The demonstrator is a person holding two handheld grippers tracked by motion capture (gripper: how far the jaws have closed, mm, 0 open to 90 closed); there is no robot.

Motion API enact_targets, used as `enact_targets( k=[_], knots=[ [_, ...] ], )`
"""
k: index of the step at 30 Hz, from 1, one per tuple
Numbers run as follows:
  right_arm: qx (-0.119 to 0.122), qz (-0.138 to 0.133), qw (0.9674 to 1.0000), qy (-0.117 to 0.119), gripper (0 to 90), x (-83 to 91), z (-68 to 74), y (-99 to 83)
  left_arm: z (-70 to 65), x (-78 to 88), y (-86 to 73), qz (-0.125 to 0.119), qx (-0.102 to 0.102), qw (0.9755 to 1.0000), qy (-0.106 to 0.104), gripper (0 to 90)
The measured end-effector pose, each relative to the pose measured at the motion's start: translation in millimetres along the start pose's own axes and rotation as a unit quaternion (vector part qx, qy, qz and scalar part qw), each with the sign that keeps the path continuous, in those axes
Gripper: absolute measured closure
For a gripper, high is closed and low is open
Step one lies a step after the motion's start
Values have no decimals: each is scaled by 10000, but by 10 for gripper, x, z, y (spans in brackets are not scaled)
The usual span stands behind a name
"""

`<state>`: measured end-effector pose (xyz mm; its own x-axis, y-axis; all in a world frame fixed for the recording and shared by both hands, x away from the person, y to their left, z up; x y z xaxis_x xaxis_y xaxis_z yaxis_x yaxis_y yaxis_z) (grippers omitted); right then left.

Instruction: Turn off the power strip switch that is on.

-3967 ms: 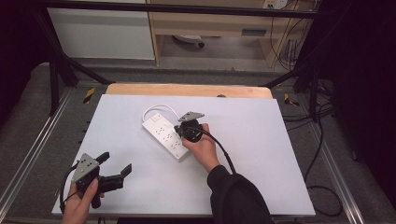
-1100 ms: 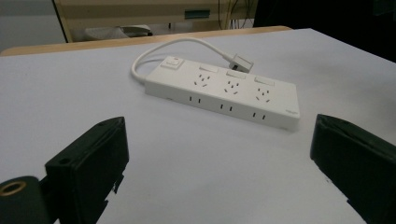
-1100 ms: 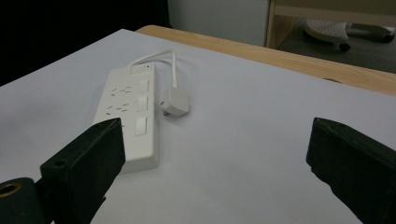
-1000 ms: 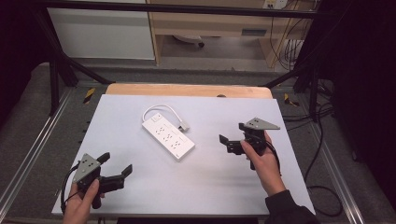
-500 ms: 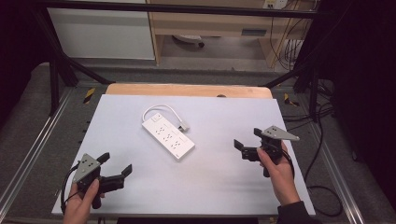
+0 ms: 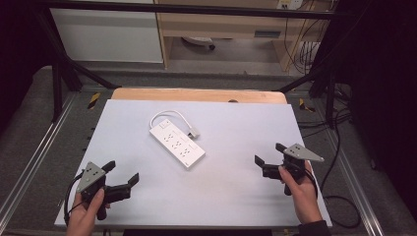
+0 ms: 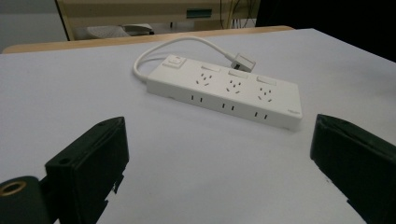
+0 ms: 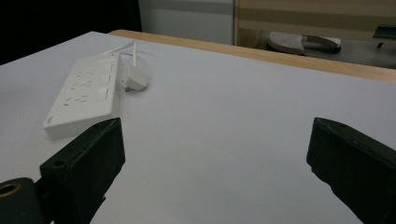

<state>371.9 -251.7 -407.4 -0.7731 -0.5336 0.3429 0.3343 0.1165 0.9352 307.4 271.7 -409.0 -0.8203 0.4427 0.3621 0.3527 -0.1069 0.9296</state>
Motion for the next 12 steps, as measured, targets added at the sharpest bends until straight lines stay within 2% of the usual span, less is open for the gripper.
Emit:
enact_targets(
  k=[7, 11, 12],
  knots=[
    [-91, 140, 9999, -9, 48, -61, -28, -115, -2, -1, 0, -12, 25, 10000, 2, 43],
    [-174, 314, 9993, -66, 50, -136, -47, -212, -4, -2, 1, -15, 16, 10000, -10, 43],
    [-174, 507, 9984, -154, 49, -175, -56, -251, -5, -3, 2, -17, 16, 10000, -10, 43]
  ],
)
Point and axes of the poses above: each handheld gripper's, and its own axes: x roughly backward along the jaws, y roughly out of its top, z roughly to its left, the point moved 1 cm from there along -x, roughly forward along the jaws, and after that the axes turned 2 degrees about y, right-handed, at the moved point
